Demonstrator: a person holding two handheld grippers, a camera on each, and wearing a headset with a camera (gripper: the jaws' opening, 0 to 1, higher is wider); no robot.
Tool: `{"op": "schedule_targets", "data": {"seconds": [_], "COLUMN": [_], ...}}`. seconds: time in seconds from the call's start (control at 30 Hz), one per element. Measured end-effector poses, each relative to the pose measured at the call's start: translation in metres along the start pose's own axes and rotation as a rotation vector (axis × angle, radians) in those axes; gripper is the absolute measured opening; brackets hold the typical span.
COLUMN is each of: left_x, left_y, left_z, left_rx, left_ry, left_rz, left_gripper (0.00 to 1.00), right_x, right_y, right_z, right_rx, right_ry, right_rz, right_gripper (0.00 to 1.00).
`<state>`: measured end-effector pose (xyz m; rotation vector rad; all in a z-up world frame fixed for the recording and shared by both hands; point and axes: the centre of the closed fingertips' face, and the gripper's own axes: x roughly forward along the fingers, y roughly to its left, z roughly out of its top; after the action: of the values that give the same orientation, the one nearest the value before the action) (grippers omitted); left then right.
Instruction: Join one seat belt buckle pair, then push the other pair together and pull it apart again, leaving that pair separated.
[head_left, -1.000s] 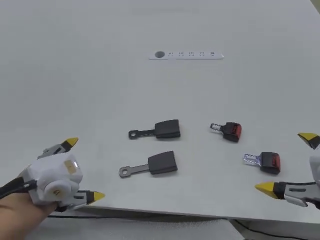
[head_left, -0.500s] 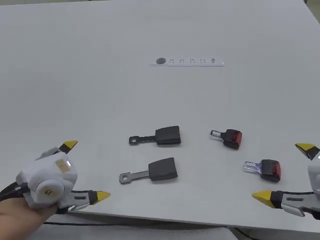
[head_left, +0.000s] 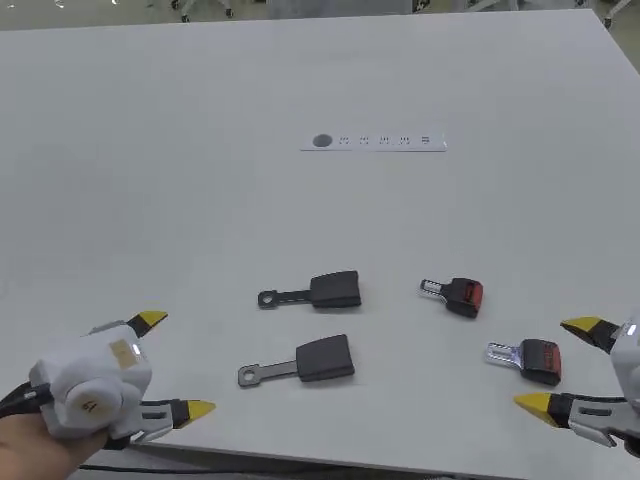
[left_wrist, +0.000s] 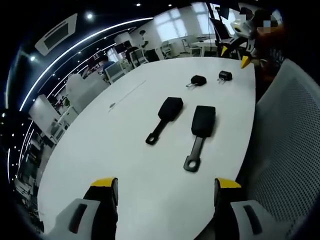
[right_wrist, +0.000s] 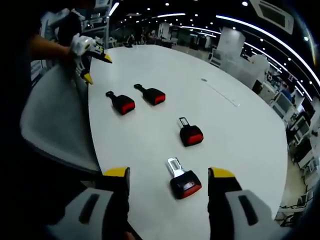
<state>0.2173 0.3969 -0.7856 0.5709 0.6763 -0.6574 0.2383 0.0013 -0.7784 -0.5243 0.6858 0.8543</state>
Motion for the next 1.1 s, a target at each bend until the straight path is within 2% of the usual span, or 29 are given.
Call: {"op": "schedule_targets", "data": {"seconds": [0.03,0.07,0.1,0.2,0.23,0.27,0.37,0.53,0.7,0.8,0.9,1.0,1.1], "left_x": [0.000,0.001,0.003,0.009,0.012,0.014,0.024,0.038,0.058,0.071,0.081,0.090,0.100], "left_y": [-0.004,0.001,0.000,-0.006,-0.009,-0.011,-0.018,-0.030,-0.045,-0.059,-0.069,-0.073,-0.078], "left_z": [0.001,0.002,0.004,0.012,0.015,0.017,0.026,0.039,0.045,0.047,0.051,0.059,0.065], "left_rx": [-0.032,-0.021,-0.015,0.029,0.047,0.050,0.030,0.046,0.067,0.092,0.123,0.093,0.108], "left_ry": [0.001,0.009,0.008,0.013,0.017,0.017,0.016,0.001,0.029,0.048,0.043,0.039,0.036], "left_rz": [-0.031,-0.020,-0.022,-0.046,-0.056,-0.064,-0.083,-0.120,-0.180,-0.223,-0.248,-0.254,-0.269], "left_gripper": [0.78,0.76,0.75,0.70,0.68,0.66,0.59,0.59,0.56,0.54,0.51,0.49,0.47], "right_x": [-0.001,-0.002,-0.002,-0.001,0.000,0.001,0.005,0.011,0.019,0.029,0.033,0.037,0.041], "right_y": [-0.001,-0.003,-0.003,-0.004,-0.002,0.000,-0.002,-0.004,-0.008,-0.014,-0.014,-0.015,-0.019], "right_z": [-0.001,-0.001,-0.002,-0.001,-0.004,-0.003,-0.004,-0.009,-0.016,-0.026,-0.031,-0.035,-0.039], "right_rx": [-0.002,-0.015,-0.021,-0.088,-0.090,-0.108,-0.127,-0.149,-0.187,-0.210,-0.232,-0.241,-0.246], "right_ry": [0.002,0.004,0.005,-0.001,0.016,0.009,0.018,0.045,0.081,0.107,0.136,0.159,0.180], "right_rz": [0.002,-0.001,0.001,0.026,0.038,0.056,0.062,0.085,0.108,0.129,0.146,0.165,0.173], "right_gripper": [0.62,0.61,0.61,0.60,0.58,0.57,0.55,0.51,0.47,0.45,0.43,0.41,0.41]}}
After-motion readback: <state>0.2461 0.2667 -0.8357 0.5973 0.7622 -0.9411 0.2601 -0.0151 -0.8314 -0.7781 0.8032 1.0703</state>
